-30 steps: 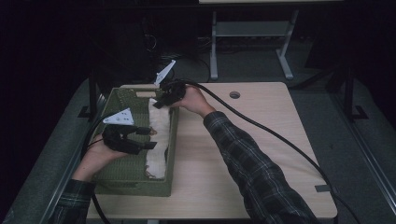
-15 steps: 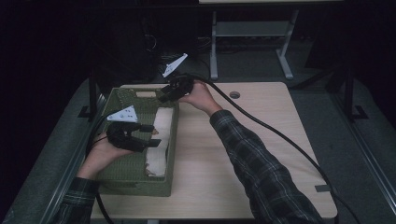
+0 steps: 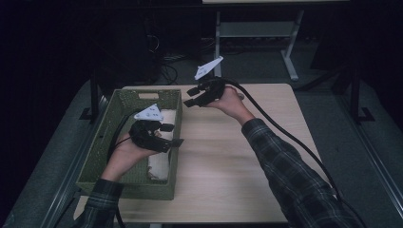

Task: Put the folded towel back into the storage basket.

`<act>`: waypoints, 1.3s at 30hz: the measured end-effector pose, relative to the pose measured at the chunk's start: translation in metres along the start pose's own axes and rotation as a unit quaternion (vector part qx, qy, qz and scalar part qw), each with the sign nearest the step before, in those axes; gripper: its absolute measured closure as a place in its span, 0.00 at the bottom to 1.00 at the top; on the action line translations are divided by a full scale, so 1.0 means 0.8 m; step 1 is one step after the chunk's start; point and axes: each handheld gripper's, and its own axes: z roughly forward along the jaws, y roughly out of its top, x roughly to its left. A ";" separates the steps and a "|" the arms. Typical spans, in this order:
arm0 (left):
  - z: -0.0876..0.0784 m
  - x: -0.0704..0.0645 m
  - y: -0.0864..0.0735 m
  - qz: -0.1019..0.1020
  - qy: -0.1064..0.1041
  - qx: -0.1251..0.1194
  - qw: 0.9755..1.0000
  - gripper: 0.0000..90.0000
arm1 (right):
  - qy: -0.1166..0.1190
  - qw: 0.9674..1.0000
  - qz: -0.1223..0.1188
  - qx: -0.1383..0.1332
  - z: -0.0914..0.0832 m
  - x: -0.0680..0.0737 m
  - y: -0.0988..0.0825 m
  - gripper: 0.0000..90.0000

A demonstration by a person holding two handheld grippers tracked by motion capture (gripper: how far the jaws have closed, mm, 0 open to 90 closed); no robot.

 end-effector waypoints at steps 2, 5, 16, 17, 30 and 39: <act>0.009 -0.006 0.009 0.001 0.005 0.001 1.000 0.37 | -0.005 1.000 0.000 0.001 -0.012 -0.001 -0.009 0.50; 0.025 -0.018 0.022 0.009 0.007 0.000 1.000 0.37 | -0.012 1.000 0.004 0.001 -0.031 -0.003 -0.025 0.49; 0.081 -0.053 0.043 0.009 -0.002 -0.002 1.000 0.34 | -0.032 0.999 0.022 -0.007 -0.085 -0.001 -0.083 0.45; 0.086 -0.056 0.043 0.011 -0.002 -0.002 1.000 0.34 | -0.033 0.999 0.023 -0.008 -0.088 -0.001 -0.088 0.44; 0.151 -0.088 0.030 0.033 -0.002 0.007 0.999 0.33 | -0.040 0.998 0.042 -0.003 -0.096 0.006 -0.143 0.40; 0.176 -0.097 0.010 0.030 -0.008 0.008 0.999 0.30 | -0.048 0.998 0.048 0.006 -0.092 0.017 -0.174 0.37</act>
